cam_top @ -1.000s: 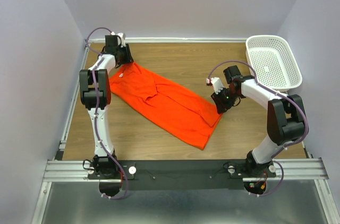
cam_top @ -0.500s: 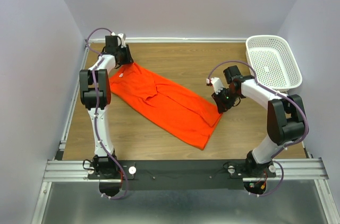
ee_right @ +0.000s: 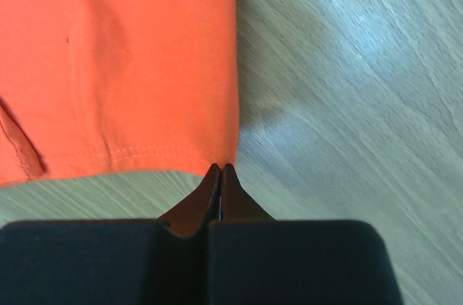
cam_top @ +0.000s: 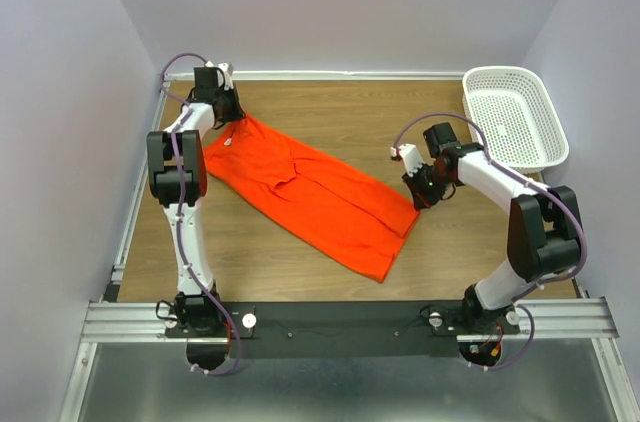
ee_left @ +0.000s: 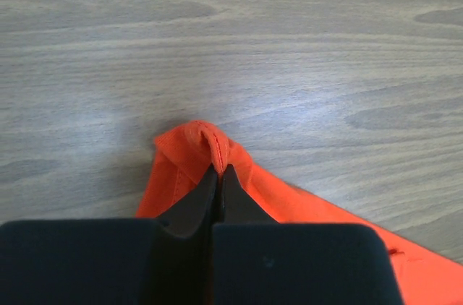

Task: Fold and stack the t-shirts

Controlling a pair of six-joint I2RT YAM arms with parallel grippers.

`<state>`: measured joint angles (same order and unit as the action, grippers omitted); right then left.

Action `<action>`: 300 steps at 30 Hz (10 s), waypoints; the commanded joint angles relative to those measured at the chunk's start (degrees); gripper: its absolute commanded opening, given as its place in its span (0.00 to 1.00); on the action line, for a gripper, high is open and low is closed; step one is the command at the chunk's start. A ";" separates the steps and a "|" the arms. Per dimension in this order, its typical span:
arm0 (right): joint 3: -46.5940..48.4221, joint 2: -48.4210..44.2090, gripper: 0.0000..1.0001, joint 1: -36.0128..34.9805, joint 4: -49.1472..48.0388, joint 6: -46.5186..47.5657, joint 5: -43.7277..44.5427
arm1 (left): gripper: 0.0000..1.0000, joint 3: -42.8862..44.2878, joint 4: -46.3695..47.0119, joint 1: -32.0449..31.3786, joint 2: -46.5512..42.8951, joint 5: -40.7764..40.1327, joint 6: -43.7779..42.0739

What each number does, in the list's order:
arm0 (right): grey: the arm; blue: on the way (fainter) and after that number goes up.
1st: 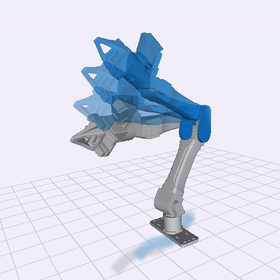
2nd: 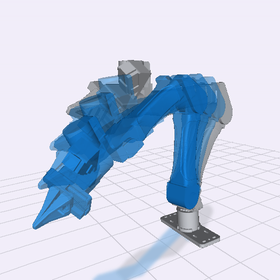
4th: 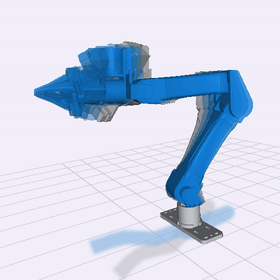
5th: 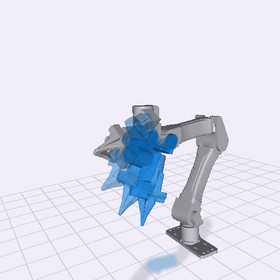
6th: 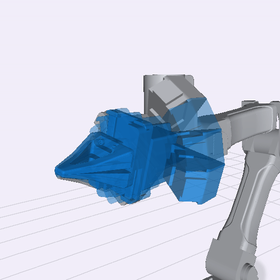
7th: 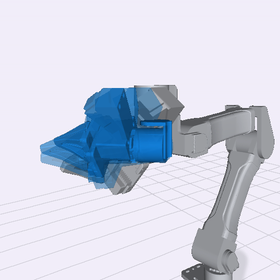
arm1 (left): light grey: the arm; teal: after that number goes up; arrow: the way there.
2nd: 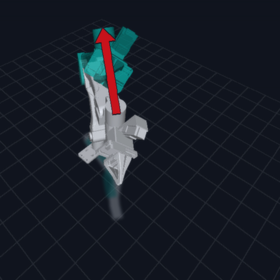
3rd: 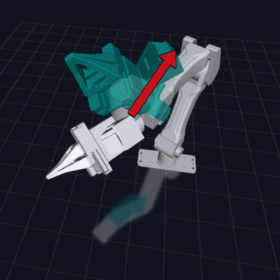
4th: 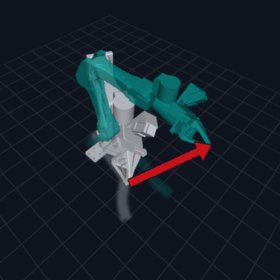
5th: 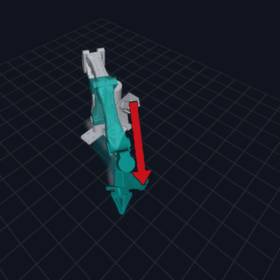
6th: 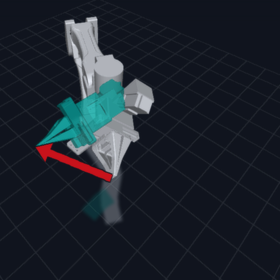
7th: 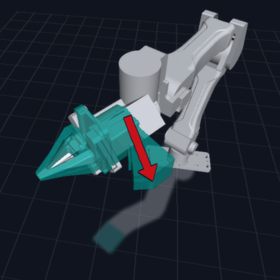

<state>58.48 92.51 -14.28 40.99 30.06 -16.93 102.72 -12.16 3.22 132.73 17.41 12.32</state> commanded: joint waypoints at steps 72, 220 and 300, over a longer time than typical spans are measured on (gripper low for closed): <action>-5.92 -5.14 0.01 2.07 -0.04 2.10 7.42 | 0.12 1.26 16.99 4.86 3.77 16.08 20.46; -14.97 -10.51 0.67 -14.89 -1.52 60.46 -22.01 | 0.98 -72.04 26.76 -7.00 -105.71 5.65 -3.00; -14.44 -1.72 0.01 -19.29 -12.17 46.14 -8.92 | 0.70 -54.36 -22.47 -76.17 -76.56 -33.59 31.00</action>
<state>46.87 90.59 -34.15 27.44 76.47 -31.29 51.68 -31.73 -72.47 56.42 -21.47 33.30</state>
